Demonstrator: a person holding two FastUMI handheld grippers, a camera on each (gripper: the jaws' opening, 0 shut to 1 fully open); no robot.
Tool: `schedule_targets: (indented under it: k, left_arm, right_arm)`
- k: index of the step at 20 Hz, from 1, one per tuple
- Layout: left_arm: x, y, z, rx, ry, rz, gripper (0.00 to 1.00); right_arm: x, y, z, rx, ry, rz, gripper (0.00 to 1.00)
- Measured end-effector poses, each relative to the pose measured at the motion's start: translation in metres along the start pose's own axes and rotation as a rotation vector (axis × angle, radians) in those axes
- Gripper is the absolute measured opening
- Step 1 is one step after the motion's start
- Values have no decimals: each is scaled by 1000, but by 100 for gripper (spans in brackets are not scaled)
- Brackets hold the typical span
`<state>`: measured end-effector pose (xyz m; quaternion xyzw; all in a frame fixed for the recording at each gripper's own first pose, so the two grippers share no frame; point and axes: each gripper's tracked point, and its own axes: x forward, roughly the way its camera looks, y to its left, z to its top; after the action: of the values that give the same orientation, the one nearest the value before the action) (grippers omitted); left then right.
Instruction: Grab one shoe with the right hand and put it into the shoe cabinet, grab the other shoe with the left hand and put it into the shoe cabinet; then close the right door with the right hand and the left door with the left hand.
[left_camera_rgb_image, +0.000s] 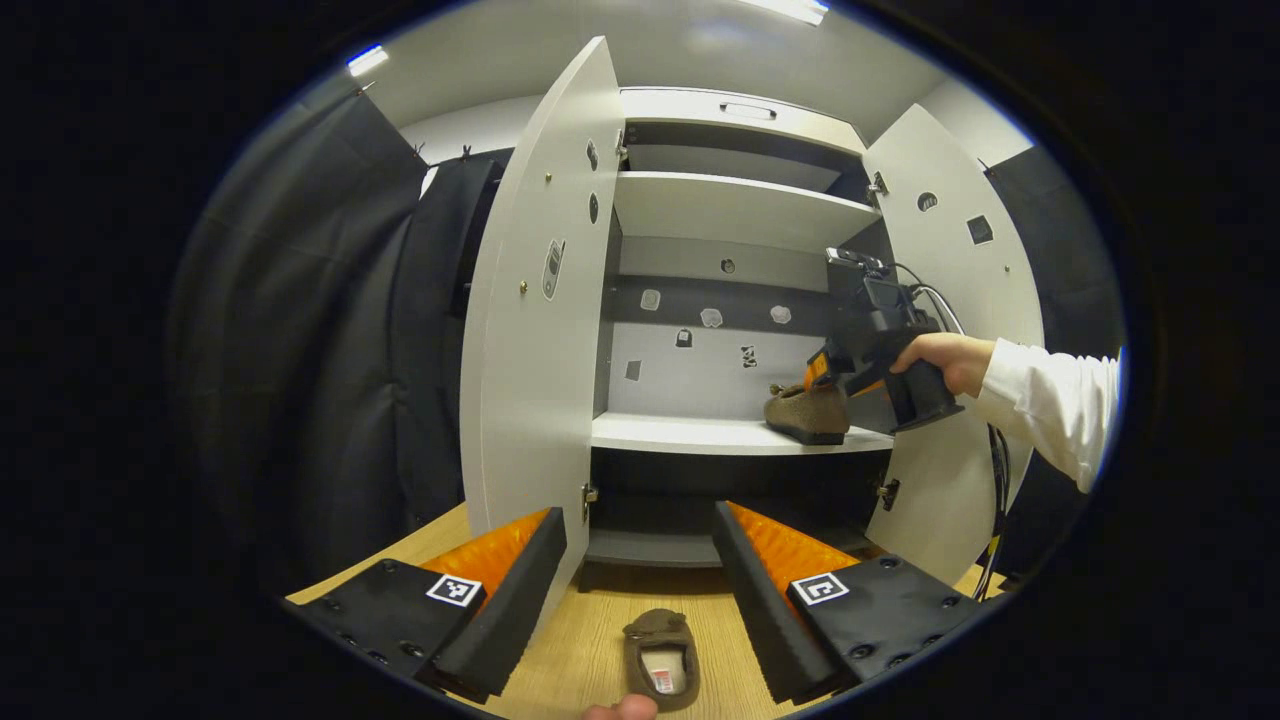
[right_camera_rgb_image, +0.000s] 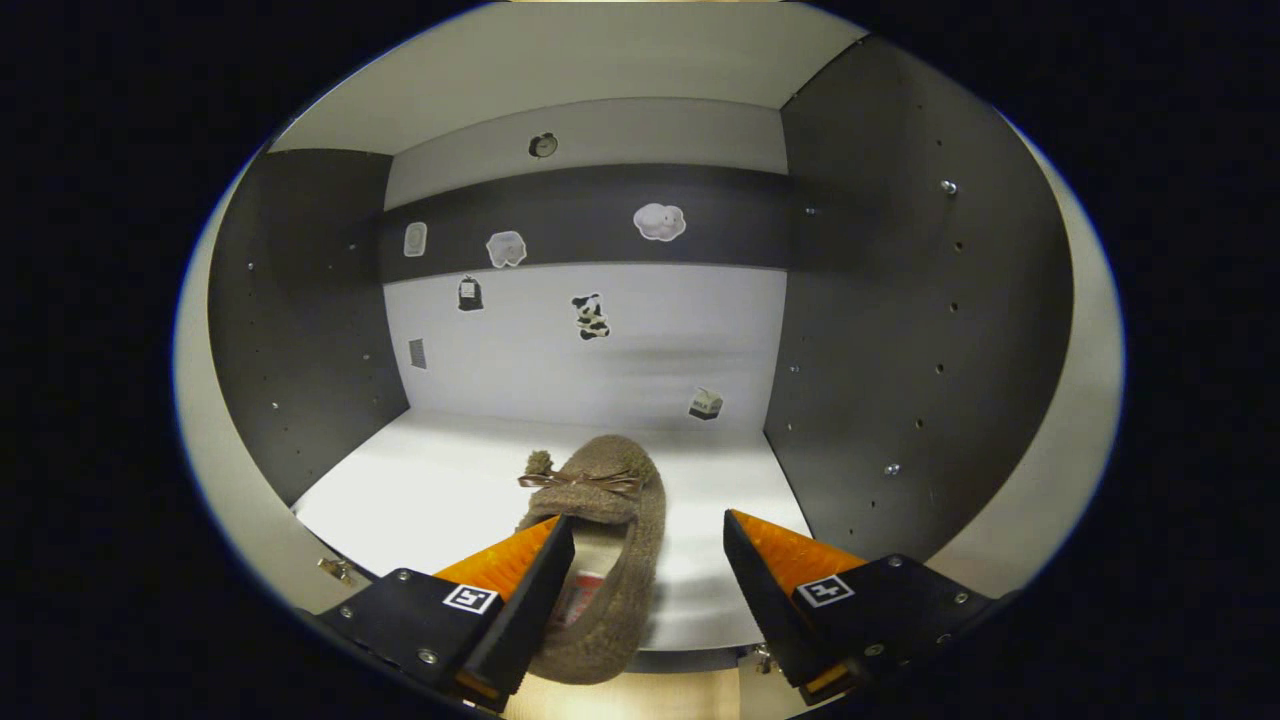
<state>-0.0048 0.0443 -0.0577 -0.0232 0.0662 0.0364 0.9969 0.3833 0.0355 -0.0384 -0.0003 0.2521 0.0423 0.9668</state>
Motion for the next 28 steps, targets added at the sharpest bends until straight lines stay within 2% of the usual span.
schedule_targets:
  k: [7, 11, 14, 16, 18, 22, 26, 28]
  left_arm:
    - [-7, 2, -3, -1, 5, -9, 96]
    - [-9, -2, -20, -23, 47, -36, 99]
    - [-10, -5, -45, -34, 113, -50, 96]
    - [-10, -6, -68, -34, 159, -60, 99]
    - [-12, -9, -104, -30, 246, -74, 96]
    - [-10, -11, -159, -19, 374, -93, 97]
    - [8, -3, -205, -14, 482, -107, 99]
    - [16, 6, -224, 7, 539, -108, 97]
  right_arm:
    - [-79, 37, 14, -26, -154, 76, 93]
    - [-124, 35, -2, -73, -257, 63, 93]
    - [-164, 33, -21, -64, -317, 68, 93]
    - [-188, 33, -37, -46, -359, 87, 93]
    - [-205, 27, -62, -37, -374, 88, 93]
    - [-233, 12, -106, 27, -379, 70, 93]
    - [-259, 0, -120, 19, -403, 47, 93]
    - [-269, -4, -125, 26, -408, 42, 93]
